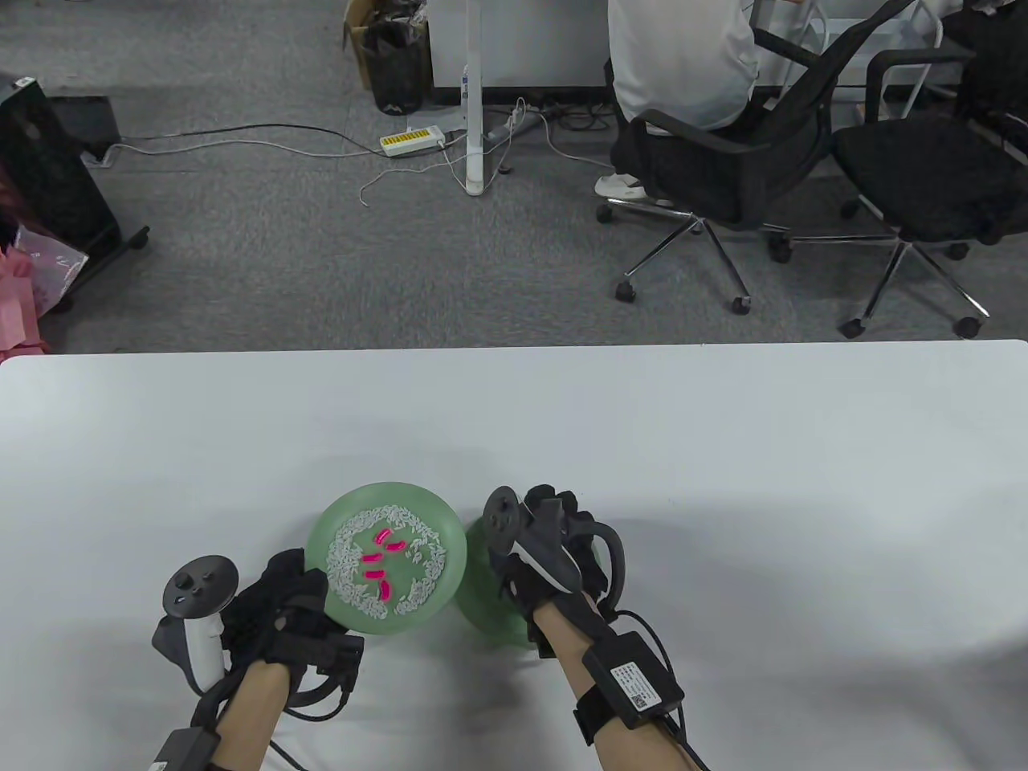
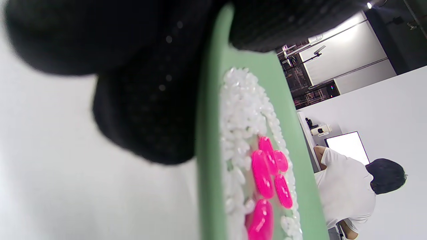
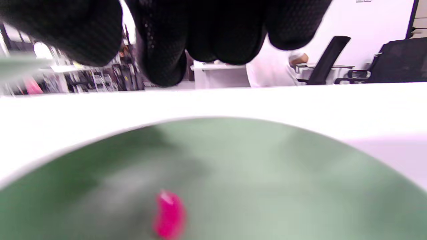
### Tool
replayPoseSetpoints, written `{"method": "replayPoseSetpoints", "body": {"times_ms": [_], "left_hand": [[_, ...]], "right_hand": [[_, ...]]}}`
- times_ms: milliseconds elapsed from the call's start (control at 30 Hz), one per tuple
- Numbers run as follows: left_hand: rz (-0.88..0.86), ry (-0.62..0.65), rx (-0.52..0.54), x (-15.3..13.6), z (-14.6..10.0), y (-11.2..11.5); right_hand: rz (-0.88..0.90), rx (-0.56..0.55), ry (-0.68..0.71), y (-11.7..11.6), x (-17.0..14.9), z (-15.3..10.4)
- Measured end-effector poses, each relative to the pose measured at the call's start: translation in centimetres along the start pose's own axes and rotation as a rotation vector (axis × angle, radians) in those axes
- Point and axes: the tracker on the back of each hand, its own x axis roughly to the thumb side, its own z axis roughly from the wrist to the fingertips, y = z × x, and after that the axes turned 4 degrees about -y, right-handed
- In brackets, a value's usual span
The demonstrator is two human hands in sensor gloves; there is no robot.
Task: Pick gummy candy with hand pinch into plate
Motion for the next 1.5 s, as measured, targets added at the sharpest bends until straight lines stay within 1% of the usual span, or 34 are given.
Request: {"method": "replayPoseSetpoints", "body": {"times_ms": [67,133,200,267,400,500,600,633,700,833,1067,1133,1267,1333,1400,1467,1500], "left_hand": [[-0.002,-0.001,-0.003,0.0,0.0,0.0],[-0.003,0.0,-0.002,-0.1,0.0,0.1],[-0.001,0.003,-0.002,-0.1,0.0,0.1],[0.003,0.006,-0.002,0.0,-0.2,0.1],[0.009,0.013,0.001,0.2,-0.5,0.1],[0.007,0.016,0.0,0.4,-0.7,0.1],[0.008,0.021,-0.003,0.5,-0.8,0.1],[0.01,0.026,-0.002,0.6,-1.0,0.2],[0.015,0.035,0.008,0.8,-1.2,0.2],[0.011,0.037,0.009,1.0,-1.4,0.2],[0.019,0.035,0.011,0.9,-1.4,0.2],[0.02,0.033,0.012,0.8,-1.4,0.2],[0.016,0.02,0.006,0.6,-1.1,0.4],[0.021,0.015,0.01,0.5,-1.0,0.3],[0.015,0.005,0.008,0.3,-0.8,0.3],[0.009,0.0,0.011,0.2,-0.7,0.1],[0.008,-0.001,0.012,0.2,-0.6,0.1]], "right_hand": [[0.067,0.018,0.079,0.9,1.7,-1.0],[0.109,0.057,0.163,0.9,3.8,-2.0],[0.089,0.104,0.221,0.4,5.8,-2.7],[0.04,0.124,0.254,-0.4,7.5,-3.2],[-0.048,0.122,0.206,-1.4,9.5,-3.4],[-0.062,0.125,0.183,-1.7,10.1,-3.4],[-0.112,0.106,0.173,-1.9,10.6,-3.4],[-0.129,0.117,0.165,-2.0,10.8,-3.4],[-0.13,0.137,0.15,-2.1,11.1,-3.5],[-0.114,0.122,0.133,-2.1,11.6,-3.9],[-0.111,0.114,0.127,-2.5,11.7,-3.8],[-0.097,0.099,0.134,-2.3,11.5,-3.8],[-0.028,0.107,0.131,-1.3,10.5,-3.5],[0.004,0.099,0.112,-0.4,9.5,-3.1],[0.039,0.082,0.073,0.5,7.7,-2.2],[0.051,0.08,0.015,1.1,5.4,-1.1],[0.053,0.076,-0.002,1.2,4.8,-0.8]]}}
